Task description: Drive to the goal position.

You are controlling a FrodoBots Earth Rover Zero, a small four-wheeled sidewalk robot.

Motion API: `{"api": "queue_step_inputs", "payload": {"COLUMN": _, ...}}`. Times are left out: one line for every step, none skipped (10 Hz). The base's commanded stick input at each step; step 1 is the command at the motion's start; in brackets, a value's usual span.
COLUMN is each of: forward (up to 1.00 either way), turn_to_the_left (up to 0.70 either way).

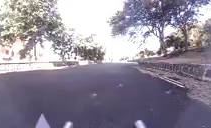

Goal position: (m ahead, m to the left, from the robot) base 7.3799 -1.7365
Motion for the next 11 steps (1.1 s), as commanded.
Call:
{"api": "queue_step_inputs", "payload": {"forward": 0.70, "turn_to_the_left": 0.00}}
{"api": "queue_step_inputs", "payload": {"forward": 0.70, "turn_to_the_left": 0.00}}
{"api": "queue_step_inputs", "payload": {"forward": 0.70, "turn_to_the_left": 0.00}}
{"api": "queue_step_inputs", "payload": {"forward": 0.70, "turn_to_the_left": 0.00}}
{"api": "queue_step_inputs", "payload": {"forward": 0.70, "turn_to_the_left": 0.00}}
{"api": "queue_step_inputs", "payload": {"forward": 0.70, "turn_to_the_left": 0.00}}
{"api": "queue_step_inputs", "payload": {"forward": 0.70, "turn_to_the_left": 0.00}}
{"api": "queue_step_inputs", "payload": {"forward": 0.70, "turn_to_the_left": 0.00}}
{"api": "queue_step_inputs", "payload": {"forward": 0.70, "turn_to_the_left": 0.00}}
{"api": "queue_step_inputs", "payload": {"forward": 0.70, "turn_to_the_left": 0.00}}
{"api": "queue_step_inputs", "payload": {"forward": 0.70, "turn_to_the_left": 0.00}}
